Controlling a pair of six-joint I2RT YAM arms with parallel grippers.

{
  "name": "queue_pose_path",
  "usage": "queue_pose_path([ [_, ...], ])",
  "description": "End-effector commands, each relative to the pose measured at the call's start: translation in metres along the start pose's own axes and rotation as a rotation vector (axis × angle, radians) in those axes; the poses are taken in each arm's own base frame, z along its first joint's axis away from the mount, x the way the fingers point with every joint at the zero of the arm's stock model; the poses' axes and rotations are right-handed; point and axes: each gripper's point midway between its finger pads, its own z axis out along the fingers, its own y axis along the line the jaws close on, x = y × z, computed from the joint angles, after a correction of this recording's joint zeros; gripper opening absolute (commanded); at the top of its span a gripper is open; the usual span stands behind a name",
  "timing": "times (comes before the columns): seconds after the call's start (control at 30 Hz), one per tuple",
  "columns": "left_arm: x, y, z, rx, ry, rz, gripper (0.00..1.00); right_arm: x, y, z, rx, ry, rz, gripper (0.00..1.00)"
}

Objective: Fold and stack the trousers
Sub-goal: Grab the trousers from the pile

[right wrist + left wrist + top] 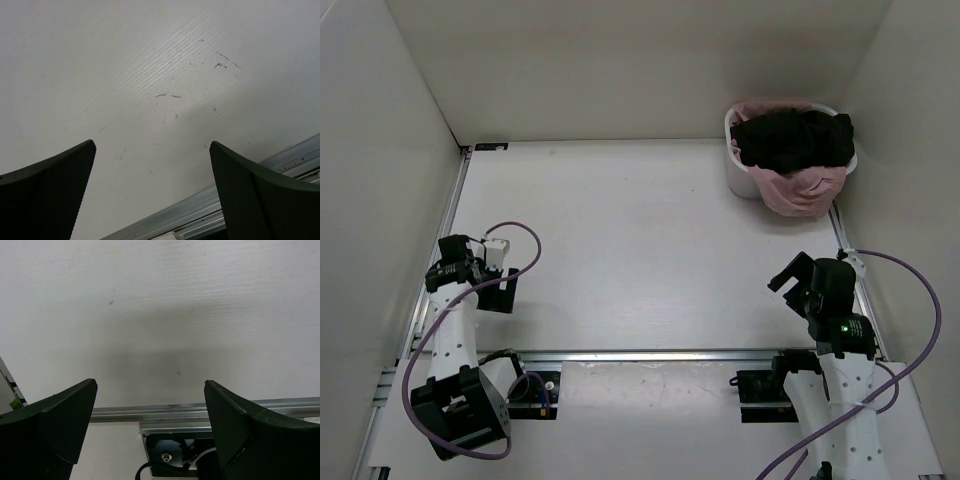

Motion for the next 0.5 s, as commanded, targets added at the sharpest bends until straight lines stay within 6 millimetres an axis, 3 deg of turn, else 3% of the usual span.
queue_pose_path([
  [0.0,-0.004,0.003,0.000,-0.018,-0.015,-0.007,1.00,-0.013,0.007,0.000,-0.015,-0.041,0.008,0.99],
  [0.13,-0.009,0.007,-0.004,-0.036,-0.028,-0.006,1.00,-0.050,0.026,-0.012,-0.045,-0.111,-0.054,0.99],
  [0.2,-0.027,0.017,-0.017,-0.071,-0.075,-0.001,1.00,-0.071,0.038,-0.011,-0.056,-0.138,-0.127,0.99],
  [0.23,-0.036,0.021,-0.024,-0.085,-0.101,0.002,1.00,-0.097,0.055,-0.024,-0.097,-0.194,-0.145,0.99],
  [0.27,-0.054,0.030,-0.035,-0.104,-0.135,0.016,1.00,-0.110,0.063,-0.017,-0.087,-0.185,-0.191,0.99],
  [0.37,-0.087,0.045,-0.056,-0.139,-0.200,0.031,1.00,-0.186,0.105,-0.018,-0.085,-0.292,-0.225,0.99],
  [0.4,-0.109,0.056,-0.069,-0.159,-0.236,0.035,1.00,-0.204,0.114,-0.015,-0.070,-0.308,-0.220,0.99],
  [0.43,-0.119,0.060,-0.074,-0.166,-0.253,0.023,1.00,-0.218,0.122,0.018,-0.012,-0.271,-0.238,0.99],
  [0.47,-0.129,0.064,-0.079,-0.172,-0.269,0.008,1.00,-0.260,0.145,0.003,-0.040,-0.346,-0.232,0.99],
])
